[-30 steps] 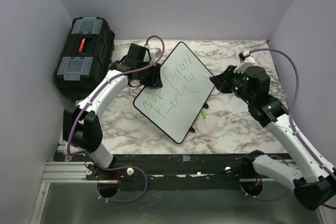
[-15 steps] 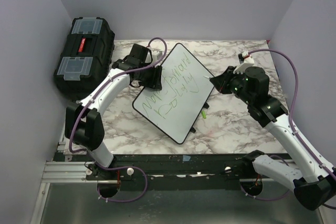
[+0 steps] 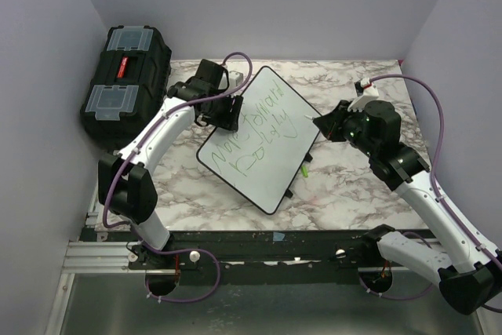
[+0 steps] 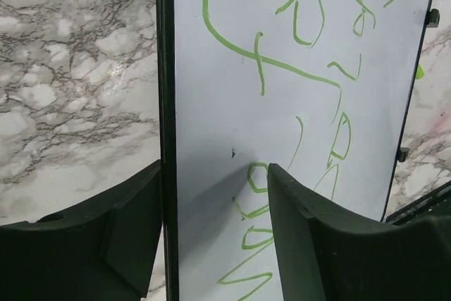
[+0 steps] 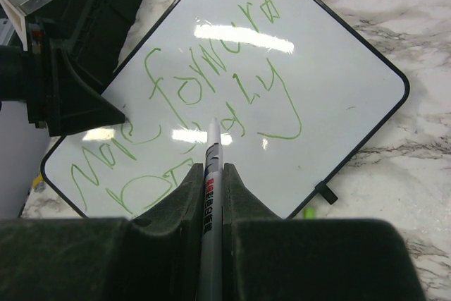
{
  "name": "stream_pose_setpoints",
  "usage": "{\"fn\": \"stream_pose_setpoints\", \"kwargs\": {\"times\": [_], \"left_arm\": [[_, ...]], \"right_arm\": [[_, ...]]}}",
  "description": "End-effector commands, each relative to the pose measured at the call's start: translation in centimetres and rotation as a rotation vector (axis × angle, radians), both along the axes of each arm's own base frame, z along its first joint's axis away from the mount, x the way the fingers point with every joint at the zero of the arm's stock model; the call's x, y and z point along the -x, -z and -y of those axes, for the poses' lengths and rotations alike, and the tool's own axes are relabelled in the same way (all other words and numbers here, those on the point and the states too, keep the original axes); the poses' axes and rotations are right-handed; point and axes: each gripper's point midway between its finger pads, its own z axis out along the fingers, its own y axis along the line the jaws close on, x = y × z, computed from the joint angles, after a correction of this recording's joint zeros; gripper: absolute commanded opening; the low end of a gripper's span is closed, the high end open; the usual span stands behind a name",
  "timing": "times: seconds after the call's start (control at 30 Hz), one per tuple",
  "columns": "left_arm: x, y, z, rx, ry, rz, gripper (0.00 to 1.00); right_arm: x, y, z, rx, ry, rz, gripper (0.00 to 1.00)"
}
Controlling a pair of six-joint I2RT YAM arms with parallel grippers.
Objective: Write a sentence on the whiteboard
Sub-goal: Put down the whiteboard on the whiteboard stand, then pick up the pen cap from the center of the board.
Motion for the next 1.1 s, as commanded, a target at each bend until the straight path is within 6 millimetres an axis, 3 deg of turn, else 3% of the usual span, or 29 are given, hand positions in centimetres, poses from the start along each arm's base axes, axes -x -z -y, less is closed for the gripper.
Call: {"fn": "stream_pose_setpoints", "kwargs": {"times": [0.0,0.43,0.6,0.9,1.07], "left_arm": [[-0.6,-2.2,-1.1,-0.057,-0.025,0.06,0.6],[-0.2,-5.5,-1.9,-0.05,-0.083,0.113,0.62],[1.3,-7.4,-1.7,-0.051,-0.147,0.153,0.62],[6.4,-8.7,3.2,0.051,-0.242,0.11,0.61],[8.3,-8.7,7.9,0.172,-0.291,0.061,0.6]], "right_arm": [[0.4,-0.1,0.2,0.011,-0.009,0.011,0.01],[0.3,-0.6,0.3,0.01,-0.002,0.019,0.01],[-0.5,-1.8,1.9,0.027,0.101,0.04,0.01],[-1.2,-4.1,6.7,0.062,0.378,0.049,0.01],[-1.0,-4.8,8.4,0.079,0.464,0.046,0.0]]}}
